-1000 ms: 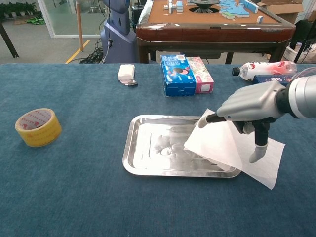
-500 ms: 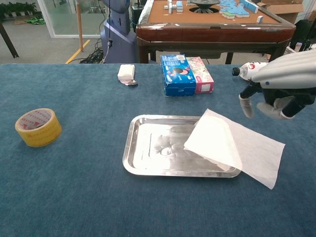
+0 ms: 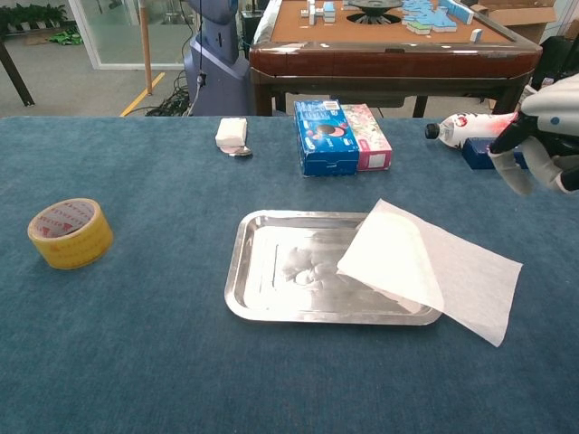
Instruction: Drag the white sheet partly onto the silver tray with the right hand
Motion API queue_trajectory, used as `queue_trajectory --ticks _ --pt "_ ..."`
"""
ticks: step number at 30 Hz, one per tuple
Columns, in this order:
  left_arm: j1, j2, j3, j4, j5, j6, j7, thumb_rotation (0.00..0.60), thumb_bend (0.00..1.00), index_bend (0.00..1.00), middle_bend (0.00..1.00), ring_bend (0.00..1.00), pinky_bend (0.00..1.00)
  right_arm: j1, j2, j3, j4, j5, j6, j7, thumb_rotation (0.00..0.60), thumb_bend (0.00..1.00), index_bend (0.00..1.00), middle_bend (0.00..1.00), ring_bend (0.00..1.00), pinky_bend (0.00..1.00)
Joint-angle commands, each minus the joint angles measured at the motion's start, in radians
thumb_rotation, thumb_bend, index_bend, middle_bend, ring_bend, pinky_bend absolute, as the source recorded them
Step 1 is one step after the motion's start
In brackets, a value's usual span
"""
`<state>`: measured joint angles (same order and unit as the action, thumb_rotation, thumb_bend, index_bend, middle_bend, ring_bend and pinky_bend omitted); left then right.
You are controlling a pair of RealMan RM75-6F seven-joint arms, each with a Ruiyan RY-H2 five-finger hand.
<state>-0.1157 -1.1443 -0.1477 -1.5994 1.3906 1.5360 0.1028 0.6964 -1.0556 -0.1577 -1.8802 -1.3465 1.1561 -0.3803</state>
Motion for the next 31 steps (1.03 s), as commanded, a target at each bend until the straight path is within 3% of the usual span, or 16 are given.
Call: queue_trajectory --ticks 1,3,5,7,10,13,16,19,31 --pt "0.0 -0.001 0.002 0.001 0.006 0.002 -0.001 0.6 0.25 0.56 0.36 0.23 0.32 -0.091 -0.027 0.014 0.043 -0.083 0.127 0.05 0.6 1.0 0.74 0.96 0.8 0.84" --pt "0.0 -0.002 0.004 0.001 0.011 0.004 -0.001 0.6 0.25 0.55 0.36 0.23 0.32 -0.134 -0.042 0.021 0.07 -0.124 0.196 0.086 0.6 0.92 0.74 0.96 0.8 0.84" --pt "-0.001 -0.004 0.006 0.001 0.016 0.006 0.001 0.6 0.25 0.55 0.36 0.23 0.32 -0.175 -0.042 0.023 0.094 -0.161 0.254 0.135 0.6 0.74 0.74 0.93 0.8 0.84" --pt "-0.001 -0.006 0.008 0.001 0.022 0.008 0.002 0.6 0.25 0.55 0.36 0.23 0.32 -0.211 -0.026 0.022 0.112 -0.181 0.294 0.158 0.6 0.34 0.69 0.84 0.75 0.84" --pt "-0.001 -0.01 0.012 0.003 0.032 0.011 0.003 0.6 0.25 0.55 0.36 0.23 0.32 -0.26 -0.001 0.02 0.108 -0.179 0.328 0.174 0.6 0.03 0.58 0.67 0.64 0.8" --pt "0.0 -0.015 0.014 0.005 0.042 0.018 0.001 0.6 0.25 0.54 0.36 0.23 0.32 -0.311 0.011 0.025 0.104 -0.167 0.366 0.198 0.6 0.0 0.54 0.54 0.53 0.69" --pt "0.0 -0.019 0.016 0.008 0.052 0.023 -0.003 0.6 0.25 0.53 0.36 0.23 0.32 -0.356 0.009 0.033 0.125 -0.173 0.407 0.222 0.6 0.0 0.54 0.51 0.47 0.57" --pt "-0.001 -0.023 0.02 0.013 0.057 0.021 -0.006 0.6 0.25 0.52 0.36 0.23 0.32 -0.384 0.006 0.043 0.154 -0.186 0.426 0.266 0.6 0.0 0.54 0.51 0.46 0.51" --pt "-0.011 -0.028 0.022 0.028 0.066 0.008 -0.027 0.6 0.25 0.52 0.36 0.24 0.32 -0.42 0.001 0.106 0.244 -0.189 0.401 0.436 0.6 0.0 0.54 0.51 0.45 0.5"
